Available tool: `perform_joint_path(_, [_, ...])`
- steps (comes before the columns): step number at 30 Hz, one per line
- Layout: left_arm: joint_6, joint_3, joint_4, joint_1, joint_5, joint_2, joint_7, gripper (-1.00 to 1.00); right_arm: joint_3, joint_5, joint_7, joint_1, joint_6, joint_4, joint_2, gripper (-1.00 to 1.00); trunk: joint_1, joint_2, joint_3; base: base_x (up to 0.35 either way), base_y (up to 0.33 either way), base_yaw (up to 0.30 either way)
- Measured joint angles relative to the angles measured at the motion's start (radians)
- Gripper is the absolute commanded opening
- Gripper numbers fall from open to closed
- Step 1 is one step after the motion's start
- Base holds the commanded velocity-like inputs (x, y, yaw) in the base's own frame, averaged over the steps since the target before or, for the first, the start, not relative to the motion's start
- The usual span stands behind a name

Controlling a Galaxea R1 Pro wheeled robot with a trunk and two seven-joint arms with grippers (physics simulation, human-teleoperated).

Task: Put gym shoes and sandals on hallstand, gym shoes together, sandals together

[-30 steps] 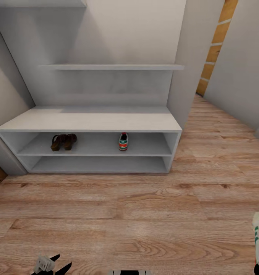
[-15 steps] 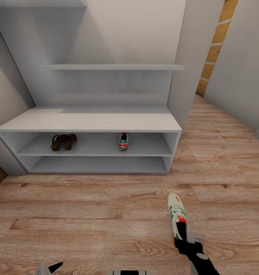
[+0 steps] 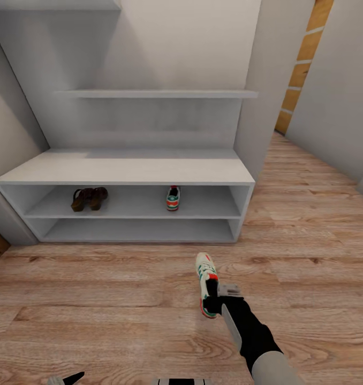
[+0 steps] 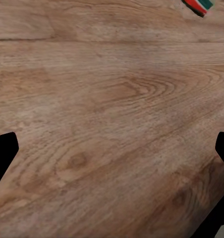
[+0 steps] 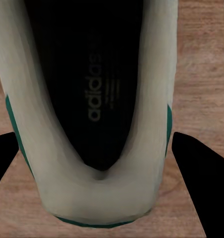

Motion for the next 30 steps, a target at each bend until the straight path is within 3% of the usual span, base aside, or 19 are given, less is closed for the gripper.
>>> perform_joint_path(5, [-0.001, 0.0, 0.0, 0.0, 0.0, 0.004, -0.003, 1.0, 0.002, 0.002, -0.002, -0.073, 0.084, -0.095, 0.0, -1.0, 0.0, 0.0, 0.0, 0.0, 0.0, 0.0])
perform_joint_path(6, [0.004, 0.001, 0.001, 0.0, 0.002, 0.028, -0.003, 1.0, 0.002, -0.003, -0.002, -0.112, 0.125, -0.126, 0.0, -1.0, 0.0, 0.0, 0.0, 0.0, 0.0, 0.0])
perform_joint_path(7, [0.005, -0.001, 0.001, 0.0, 0.003, 0.03, -0.003, 1.0, 0.002, 0.003, -0.002, -0.126, 0.129, -0.171, 0.0, -1.0, 0.0, 0.0, 0.0, 0.0, 0.0, 0.0])
perform_joint_path(10, [0.007, -0.01, 0.001, 0.0, 0.002, 0.03, -0.002, 1.0, 0.002, 0.0, -0.003, -0.143, 0.134, -0.165, 0.0, -1.0, 0.0, 0.0, 0.0, 0.0, 0.0, 0.0])
perform_joint_path(30, [0.007, -0.009, 0.001, 0.0, 0.001, 0.03, -0.002, 1.0, 0.003, 0.005, -0.004, -0.147, 0.134, -0.155, 0.0, -1.0, 0.0, 0.0, 0.0, 0.215, 0.069, 0.0])
